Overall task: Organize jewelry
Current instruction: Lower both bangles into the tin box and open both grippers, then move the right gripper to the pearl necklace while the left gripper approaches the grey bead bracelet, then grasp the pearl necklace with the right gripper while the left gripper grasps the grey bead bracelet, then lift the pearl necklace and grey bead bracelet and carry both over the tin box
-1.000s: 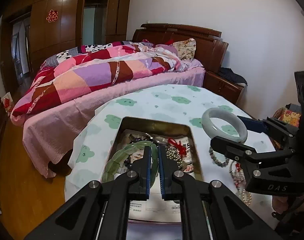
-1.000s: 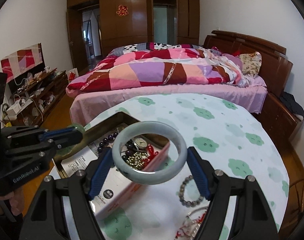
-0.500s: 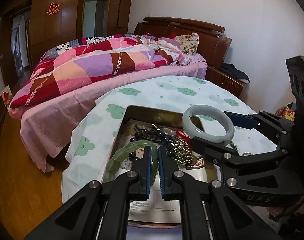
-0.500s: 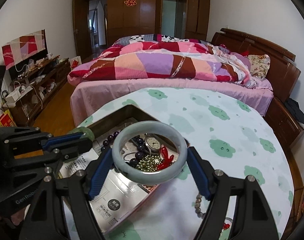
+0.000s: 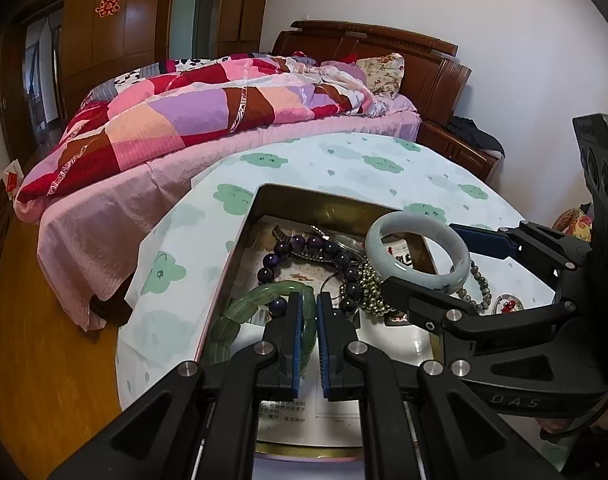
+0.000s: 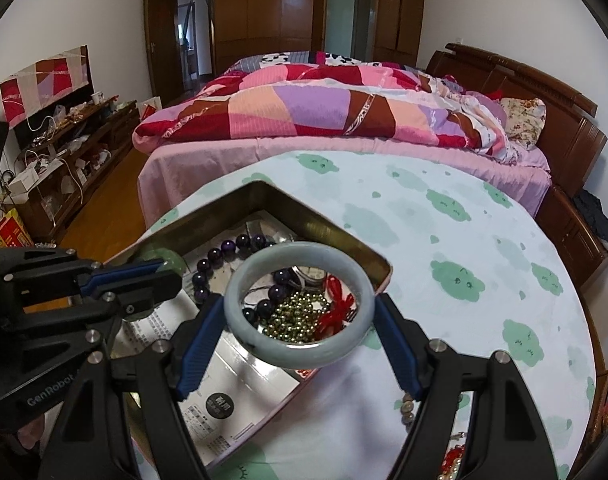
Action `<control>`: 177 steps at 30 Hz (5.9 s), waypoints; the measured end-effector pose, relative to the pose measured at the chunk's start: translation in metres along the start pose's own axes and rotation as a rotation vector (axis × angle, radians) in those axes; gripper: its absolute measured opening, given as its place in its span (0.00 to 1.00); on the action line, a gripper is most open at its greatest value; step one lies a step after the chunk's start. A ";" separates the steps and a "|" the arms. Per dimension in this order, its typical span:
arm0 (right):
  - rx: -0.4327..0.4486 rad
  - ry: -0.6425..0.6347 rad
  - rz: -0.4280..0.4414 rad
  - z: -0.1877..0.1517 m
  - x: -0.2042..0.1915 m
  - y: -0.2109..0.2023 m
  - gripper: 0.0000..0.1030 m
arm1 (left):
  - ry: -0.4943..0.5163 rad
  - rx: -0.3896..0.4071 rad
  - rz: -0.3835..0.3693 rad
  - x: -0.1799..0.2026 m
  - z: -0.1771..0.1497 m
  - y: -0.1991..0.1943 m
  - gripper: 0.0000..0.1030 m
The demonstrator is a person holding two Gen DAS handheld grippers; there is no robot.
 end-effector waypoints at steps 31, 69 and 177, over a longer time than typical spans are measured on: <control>-0.040 -0.037 -0.010 -0.009 -0.006 0.014 0.76 | -0.014 -0.041 0.013 -0.006 -0.011 0.013 0.06; 0.035 0.274 -0.185 -0.067 0.140 -0.089 0.83 | -0.017 0.032 0.049 0.025 -0.001 -0.015 0.61; 0.173 0.354 -0.133 -0.081 0.146 -0.116 0.08 | 0.197 0.052 -0.146 0.163 0.014 -0.022 0.17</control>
Point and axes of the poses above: each gripper's, at about its wrist camera, not at the fingertips, and y roughly the way its jaws point, x to its right, z to its top, the point moved 2 cm from there along y, roughly the way its jaws point, and after that the axes turned 2 degrees about x, right-handed, at the moved point
